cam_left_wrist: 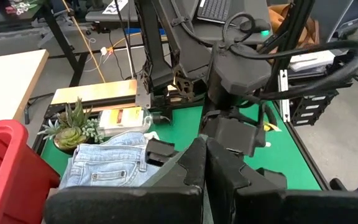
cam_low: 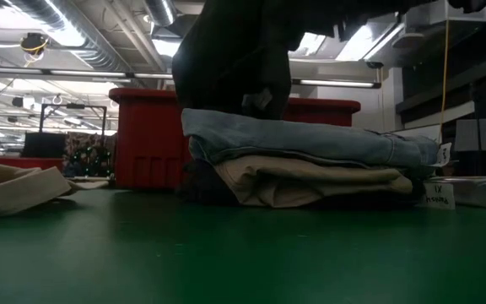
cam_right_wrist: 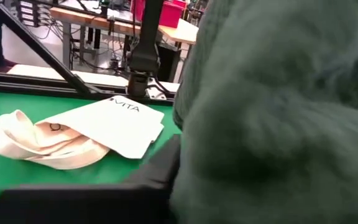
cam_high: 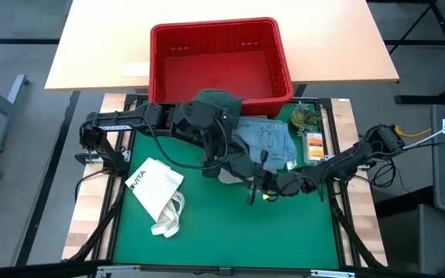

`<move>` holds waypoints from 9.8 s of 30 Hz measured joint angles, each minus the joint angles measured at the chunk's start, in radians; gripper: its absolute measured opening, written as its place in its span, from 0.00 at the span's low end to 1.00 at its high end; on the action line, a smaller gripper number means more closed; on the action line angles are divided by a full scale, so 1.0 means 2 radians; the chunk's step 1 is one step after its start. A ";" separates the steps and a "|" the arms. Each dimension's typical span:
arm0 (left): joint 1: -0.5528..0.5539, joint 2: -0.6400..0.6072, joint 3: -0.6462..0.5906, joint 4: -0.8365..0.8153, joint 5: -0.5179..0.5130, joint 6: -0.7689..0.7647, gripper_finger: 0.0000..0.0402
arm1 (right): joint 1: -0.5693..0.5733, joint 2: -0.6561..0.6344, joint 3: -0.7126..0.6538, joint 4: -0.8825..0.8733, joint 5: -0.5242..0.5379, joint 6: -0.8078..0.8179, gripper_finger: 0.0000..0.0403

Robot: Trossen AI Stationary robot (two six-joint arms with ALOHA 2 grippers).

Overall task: Fold laundry
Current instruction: Remove green polo shirt from the laundry bin, then fold the green polo shirt

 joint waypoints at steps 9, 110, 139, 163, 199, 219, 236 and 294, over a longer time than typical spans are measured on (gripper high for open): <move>-0.005 -0.028 0.000 -0.037 0.000 0.000 0.00 | -0.001 -0.092 0.001 -0.033 -0.038 -0.041 0.04; -0.120 -0.044 -0.003 -0.232 -0.310 -0.075 0.00 | -0.001 -0.332 0.312 -0.665 -0.001 -0.048 0.00; -0.154 -0.110 0.147 -0.118 -0.441 0.054 0.00 | -0.001 -0.192 0.622 -0.652 -0.146 -0.156 0.00; -0.242 -0.139 0.147 -0.247 -0.240 -0.192 0.00 | 0.035 -0.100 0.621 -0.727 -0.286 0.013 0.00; -0.366 -0.145 0.147 -0.246 -0.220 -0.321 0.01 | 0.303 -0.088 0.621 -0.739 -0.058 0.120 0.00; -0.431 -0.101 0.147 -0.158 -0.216 -0.445 0.01 | 0.378 -0.015 0.621 -0.643 -0.030 0.140 0.00; -0.399 -0.126 0.148 -0.247 -0.357 -0.456 0.01 | 0.402 -0.045 0.621 -0.867 0.108 0.260 0.00; -0.041 -0.127 -0.364 -0.362 -0.373 -0.532 0.04 | -0.135 -0.180 0.186 -1.081 0.038 0.223 0.00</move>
